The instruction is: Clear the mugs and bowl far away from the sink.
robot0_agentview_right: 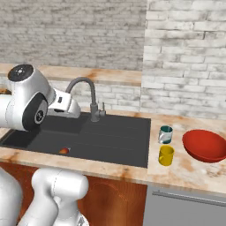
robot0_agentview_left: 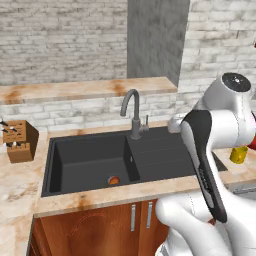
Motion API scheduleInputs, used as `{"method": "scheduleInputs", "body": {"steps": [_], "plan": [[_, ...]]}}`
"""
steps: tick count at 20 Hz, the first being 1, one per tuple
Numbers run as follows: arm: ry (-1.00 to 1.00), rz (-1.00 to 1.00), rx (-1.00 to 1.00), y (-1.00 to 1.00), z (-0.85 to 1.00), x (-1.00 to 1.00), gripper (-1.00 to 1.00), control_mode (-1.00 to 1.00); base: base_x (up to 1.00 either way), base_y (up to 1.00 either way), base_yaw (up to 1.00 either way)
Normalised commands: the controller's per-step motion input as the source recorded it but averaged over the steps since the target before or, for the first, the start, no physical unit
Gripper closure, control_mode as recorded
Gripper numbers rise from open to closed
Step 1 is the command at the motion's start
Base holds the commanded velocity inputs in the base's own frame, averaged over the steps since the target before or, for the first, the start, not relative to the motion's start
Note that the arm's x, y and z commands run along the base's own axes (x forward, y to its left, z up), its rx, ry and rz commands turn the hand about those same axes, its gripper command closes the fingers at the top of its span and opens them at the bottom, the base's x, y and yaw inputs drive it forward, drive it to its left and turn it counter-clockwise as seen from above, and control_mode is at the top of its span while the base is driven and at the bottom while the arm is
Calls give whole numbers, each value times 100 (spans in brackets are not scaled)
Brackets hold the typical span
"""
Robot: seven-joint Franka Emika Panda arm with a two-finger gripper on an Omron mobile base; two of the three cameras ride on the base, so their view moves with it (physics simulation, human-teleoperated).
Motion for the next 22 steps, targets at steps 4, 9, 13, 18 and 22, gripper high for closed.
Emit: {"method": "scheduleInputs", "body": {"steps": [4, 9, 13, 18, 22], "plan": [[-12, -12, 0, -1, 30, -68, -100, -100, 0, 0, 0], [3, -5, 0, 0, 38, -37, -100, -100, 0, 0, 0], [0, 0, 0, -18, 5, -6, -100, -100, 0, 0, 0], [0, 0, 2, -56, 0, -1, -100, 100, -3, -20, 0], [0, 0, 0, 0, 0, 0, -100, 100, -10, -100, 0]]}}
